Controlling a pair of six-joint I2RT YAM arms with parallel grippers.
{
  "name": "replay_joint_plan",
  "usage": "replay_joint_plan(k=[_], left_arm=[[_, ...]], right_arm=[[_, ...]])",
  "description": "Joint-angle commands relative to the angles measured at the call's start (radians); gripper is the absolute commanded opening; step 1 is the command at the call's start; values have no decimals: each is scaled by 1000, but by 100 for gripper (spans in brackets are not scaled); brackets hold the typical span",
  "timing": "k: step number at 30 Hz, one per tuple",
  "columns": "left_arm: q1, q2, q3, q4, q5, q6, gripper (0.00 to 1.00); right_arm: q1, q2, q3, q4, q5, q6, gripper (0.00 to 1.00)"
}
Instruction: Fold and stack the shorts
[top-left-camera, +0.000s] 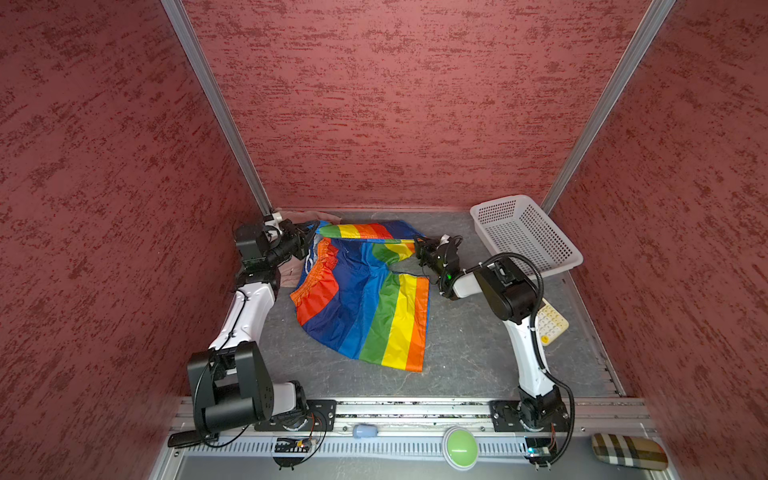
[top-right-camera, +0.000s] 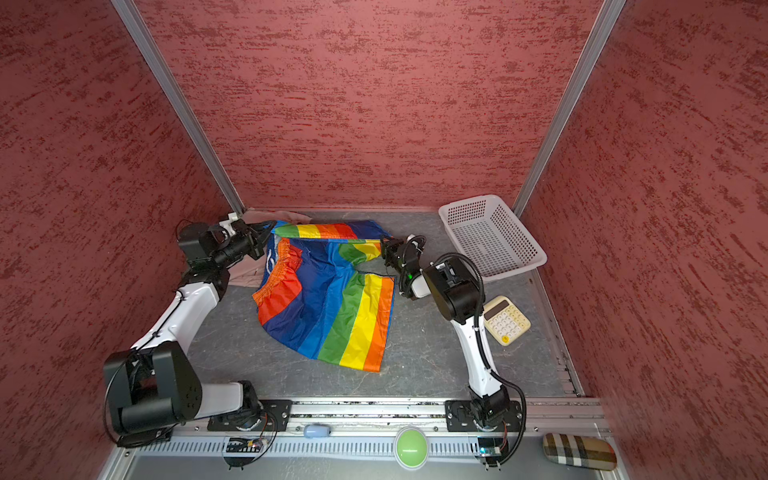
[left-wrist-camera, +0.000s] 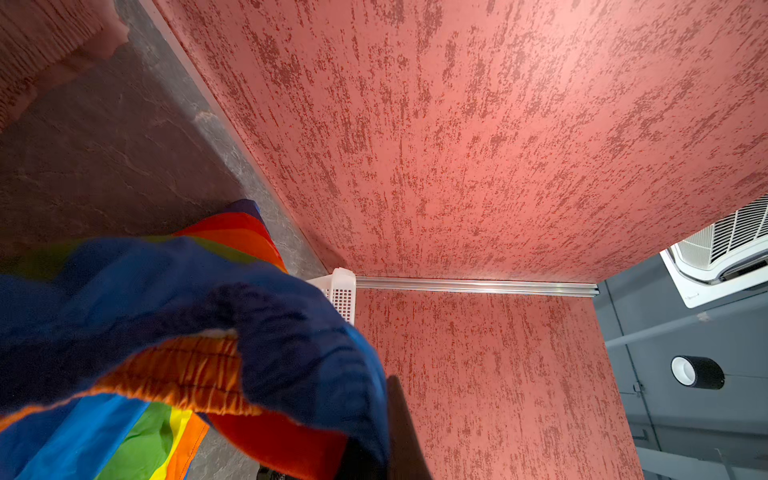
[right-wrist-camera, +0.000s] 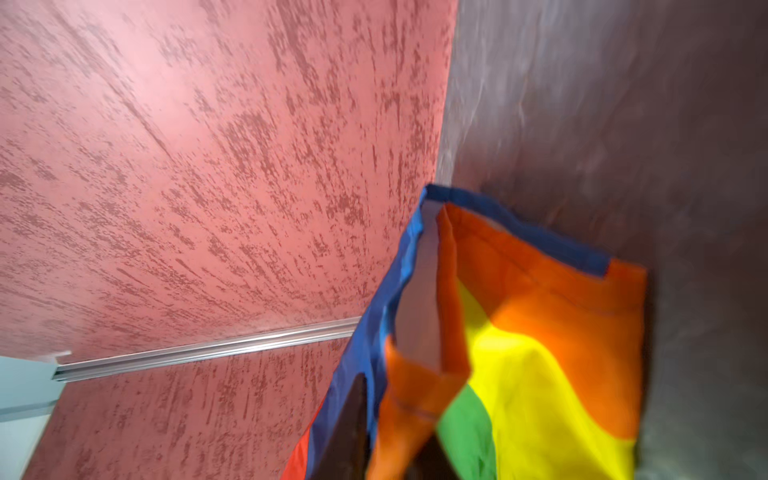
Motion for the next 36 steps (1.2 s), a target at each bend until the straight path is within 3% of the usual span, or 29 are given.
replay_joint_plan(k=[1,4,9,17,21,25,30,36], left_arm=[[16,-12,9,3,4,39,0],[16,16,64,13,-1,45,0],[-20,39,260,-51,-43,91,0],[-79,31,543,-86,-86,91,0],[-131,-39,639,-146,-106,109,0],[-205,-148,727,-289,-180,203,0],[-224,-228,764,-389,-246,221,0],[-186,-149,725,-379,-205,175,0]], right_arm=[[-22,-86,-16,5,-13,-49,0],[-65,-179,10,-70,-83,-149,0],[-135,-459,137,-436,-168,-446,0],[-211,-785,445,-919,-264,-792,0],[-218,-938,534,-1036,-272,-914,0],[-242,-1042,607,-1124,-279,-977,0],[-280,-1007,819,-1303,-275,-1045,0],[-372,-707,1124,-1460,-323,-1034,0]])
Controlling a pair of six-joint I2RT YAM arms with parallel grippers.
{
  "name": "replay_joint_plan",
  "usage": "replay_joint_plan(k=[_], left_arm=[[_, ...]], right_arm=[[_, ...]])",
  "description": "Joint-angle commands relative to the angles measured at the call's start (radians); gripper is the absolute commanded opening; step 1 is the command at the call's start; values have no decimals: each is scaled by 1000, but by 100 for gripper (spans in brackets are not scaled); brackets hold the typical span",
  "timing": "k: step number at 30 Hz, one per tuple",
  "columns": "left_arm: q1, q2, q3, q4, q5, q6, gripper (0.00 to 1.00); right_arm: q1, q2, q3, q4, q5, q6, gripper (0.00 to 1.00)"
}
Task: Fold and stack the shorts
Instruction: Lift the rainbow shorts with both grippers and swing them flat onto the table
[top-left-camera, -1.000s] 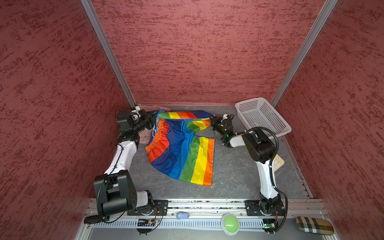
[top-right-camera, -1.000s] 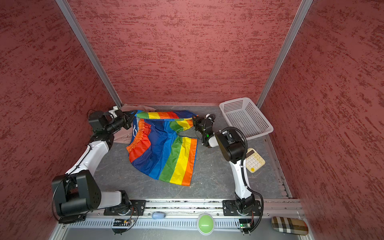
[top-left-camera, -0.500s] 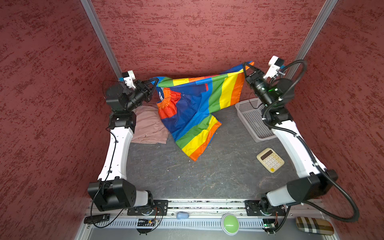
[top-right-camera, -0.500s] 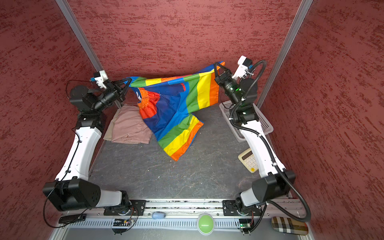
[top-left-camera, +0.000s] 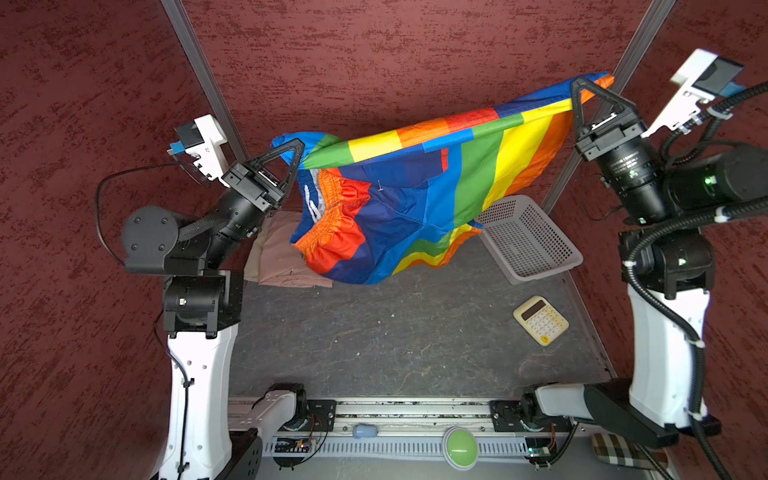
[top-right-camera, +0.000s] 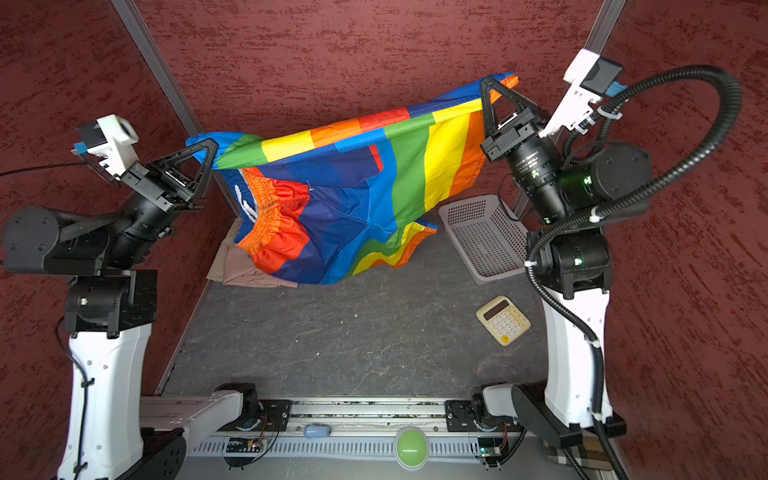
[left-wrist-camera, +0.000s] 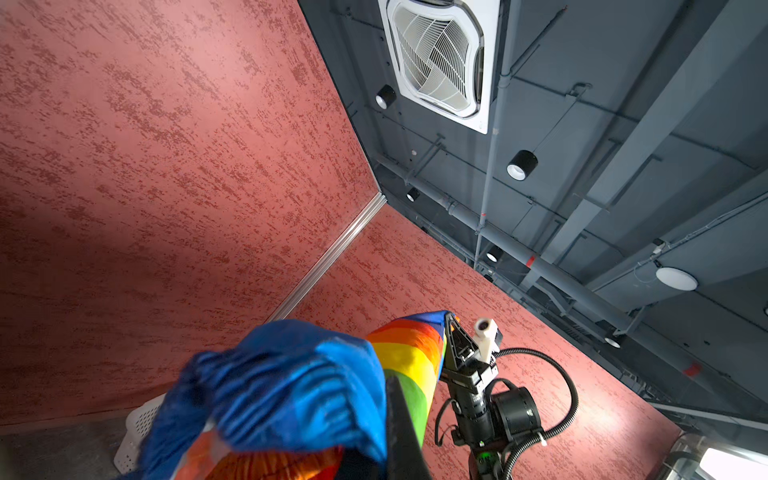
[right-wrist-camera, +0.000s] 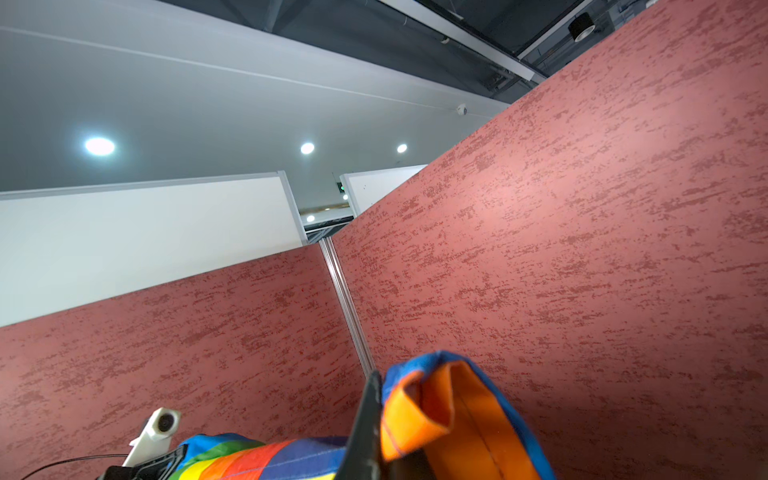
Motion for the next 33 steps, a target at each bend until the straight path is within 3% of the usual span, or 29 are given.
replay_joint_plan(k=[1,5,8,15,18,21,24,29,33], left_arm=[[51,120,-74,-51,-30,-23,0],[92,230,-180,22,22,-54,0],[99,320,-278,72,37,-37,0],[103,582,-469,239,76,-28,0],[97,692,-497,288,95,-17,0],[97,763,-494,303,112,3,0],[105,778,-486,299,126,14,0],[132,712,-506,264,148,29,0],[124,655,-585,265,190,18,0]], right_arm=[[-75,216,86,-149,16,-6,0],[-92,504,244,-211,-54,18,0],[-86,676,262,-217,-75,16,0],[-79,940,329,-234,-29,-43,0],[-73,970,347,-280,-24,-73,0],[-54,904,287,-302,1,-129,0],[-37,732,92,-279,12,-156,0],[21,363,-454,-153,62,-144,0],[85,91,-947,-5,74,-42,0]])
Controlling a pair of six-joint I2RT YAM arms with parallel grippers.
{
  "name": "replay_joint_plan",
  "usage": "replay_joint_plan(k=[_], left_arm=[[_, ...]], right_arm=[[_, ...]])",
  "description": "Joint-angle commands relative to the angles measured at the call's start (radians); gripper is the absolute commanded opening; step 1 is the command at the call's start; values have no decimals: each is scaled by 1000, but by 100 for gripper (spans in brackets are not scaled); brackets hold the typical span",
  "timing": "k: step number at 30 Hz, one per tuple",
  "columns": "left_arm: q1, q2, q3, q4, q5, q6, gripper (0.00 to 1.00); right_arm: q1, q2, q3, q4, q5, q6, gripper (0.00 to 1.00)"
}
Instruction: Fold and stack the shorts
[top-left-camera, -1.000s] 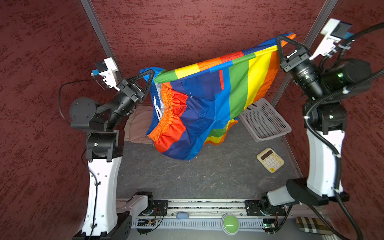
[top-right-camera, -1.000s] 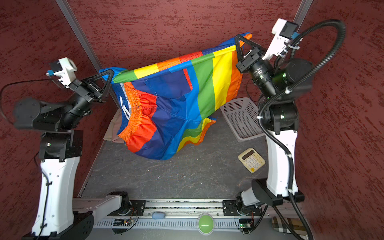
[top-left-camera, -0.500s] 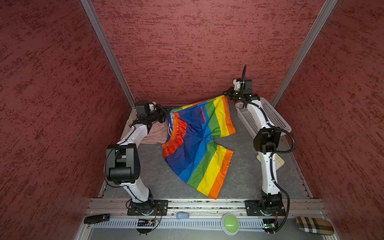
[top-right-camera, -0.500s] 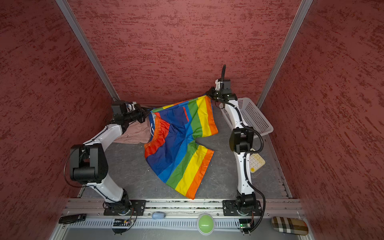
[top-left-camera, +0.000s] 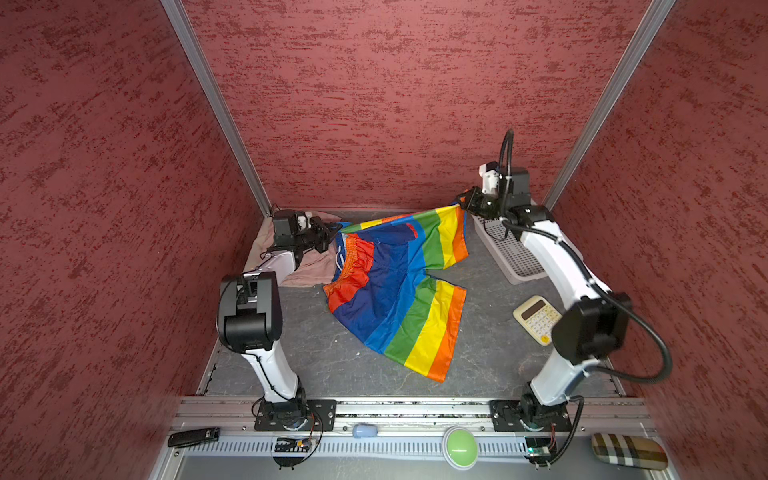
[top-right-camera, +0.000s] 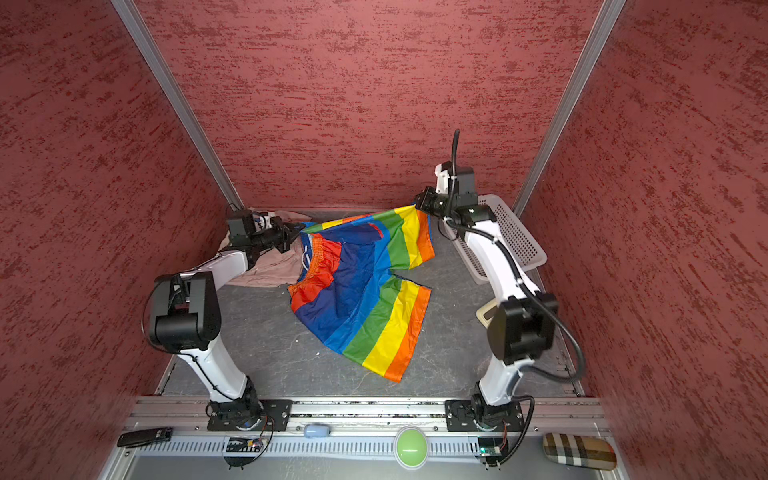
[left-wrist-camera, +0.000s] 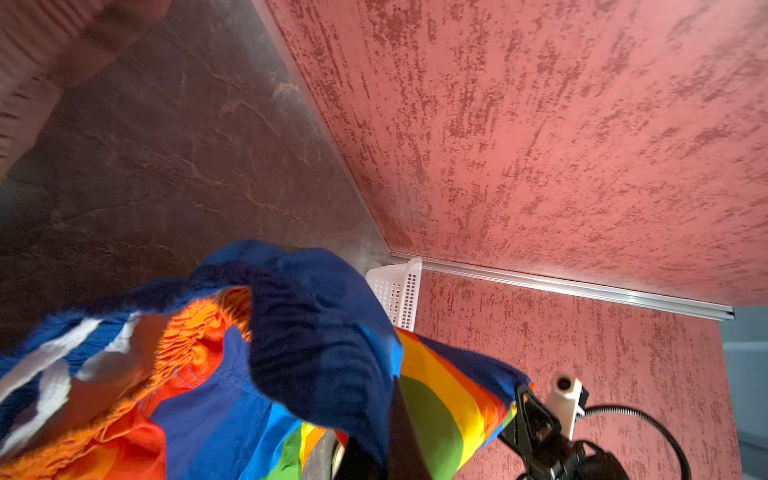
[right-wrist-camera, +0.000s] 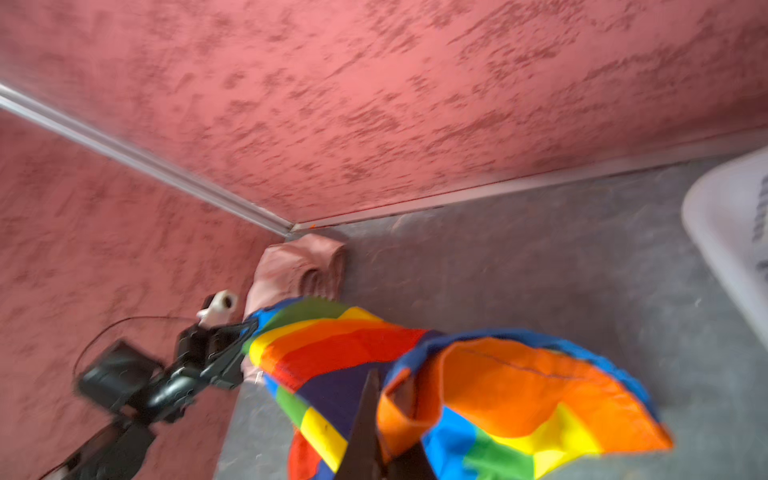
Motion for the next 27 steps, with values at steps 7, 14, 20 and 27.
replay_joint_plan(k=[7,14,20,27], left_arm=[[10,-196,-343,24,58,16,0],[7,-248,-476,-65,27,111,0],[20,-284,-451,-105,21,113,52],[38,-438,-532,-27,-8,-186,99]], right_arm=[[222,-345,-897,353,125,288,0],[347,-377,-1161,503,181,445,0],[338,-281,-1111,491,227,389,0],[223,-129,-968,491,189,289,0]])
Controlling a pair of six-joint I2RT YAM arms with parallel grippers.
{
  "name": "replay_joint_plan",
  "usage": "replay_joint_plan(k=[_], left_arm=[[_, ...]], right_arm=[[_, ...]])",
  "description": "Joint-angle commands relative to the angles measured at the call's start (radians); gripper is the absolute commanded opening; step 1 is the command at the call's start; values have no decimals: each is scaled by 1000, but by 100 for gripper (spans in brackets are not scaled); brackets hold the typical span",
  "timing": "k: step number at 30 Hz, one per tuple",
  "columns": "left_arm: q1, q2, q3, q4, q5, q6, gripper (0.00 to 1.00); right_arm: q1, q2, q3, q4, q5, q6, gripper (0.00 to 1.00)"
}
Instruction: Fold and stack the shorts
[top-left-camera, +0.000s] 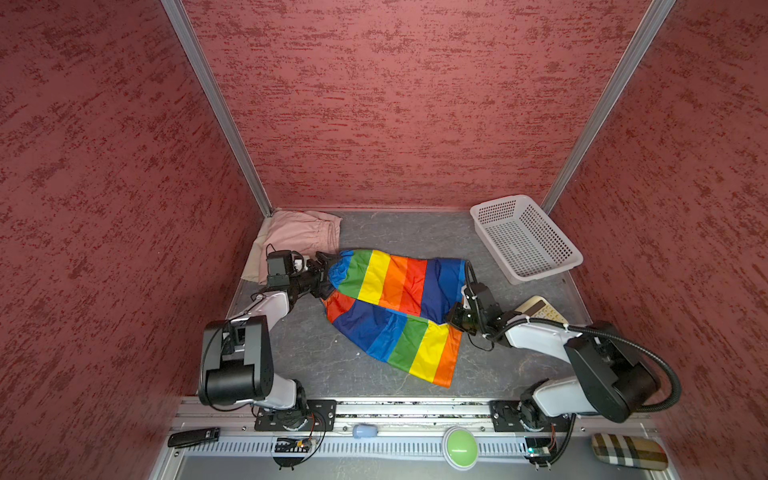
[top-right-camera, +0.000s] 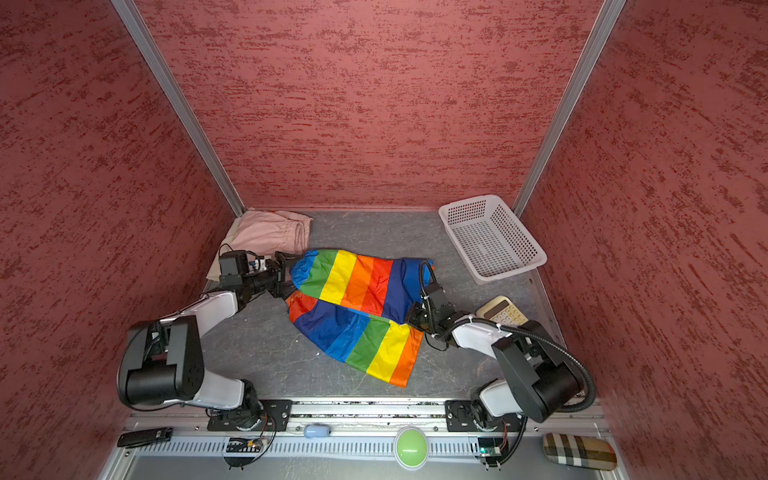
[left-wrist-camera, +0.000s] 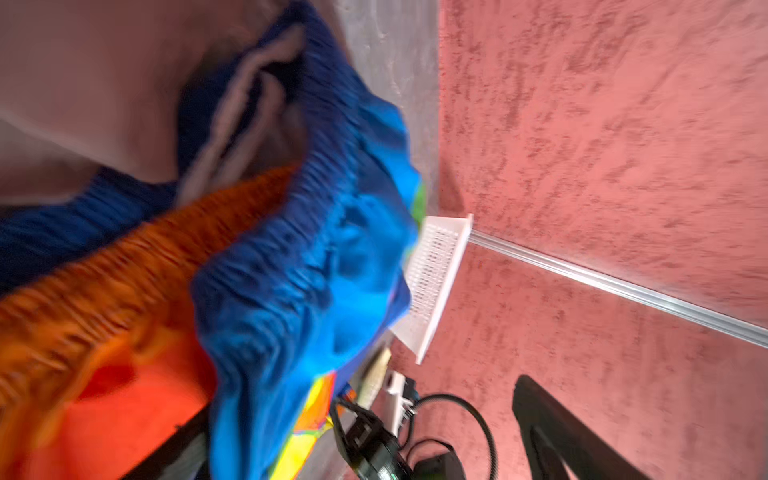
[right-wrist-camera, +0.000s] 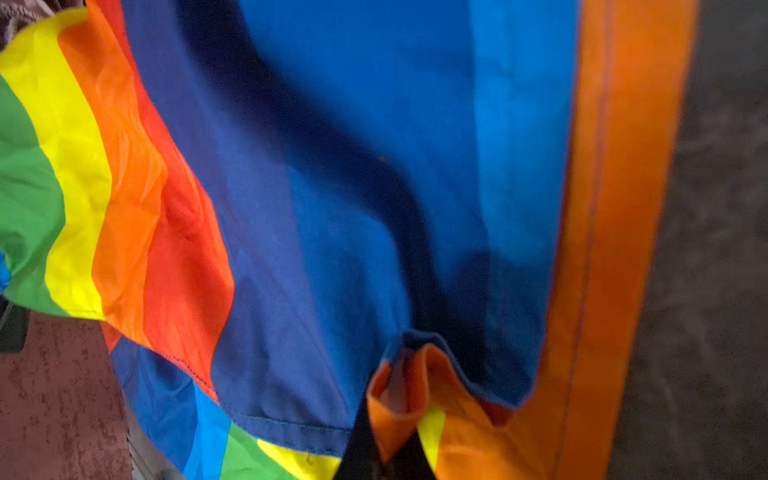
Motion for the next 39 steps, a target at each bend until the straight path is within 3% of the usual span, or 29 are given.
replay_joint_plan(k=[1,5,8,15,18,32,37,39], left_arm=[[-1,-92,-90,116,-49,-242,99],[-67,-136,-212,257,-163,-453,99],[-106,-100,-267,385,-213,-532,99],[-144,-63,-349,480,-337,-585,100],[-148,-34,-373,537,-400,-604,96],[-232,306,-397,1040,-537,-583,35],[-231,350,-375,1103,-528,-563,3],[-227,347,-329,1094,-502,-553,0]], right_arm=[[-69,50,94,32,10,-72,0],[-137,107,231,-18,-4,-141,0],[-168,139,318,-55,-22,-174,0],[-180,118,364,-70,-51,-187,0],[-181,97,337,-50,-55,-176,0],[-183,78,315,-14,-89,-147,0],[-192,85,356,-39,-98,-150,0],[-201,76,389,-69,-106,-150,0]])
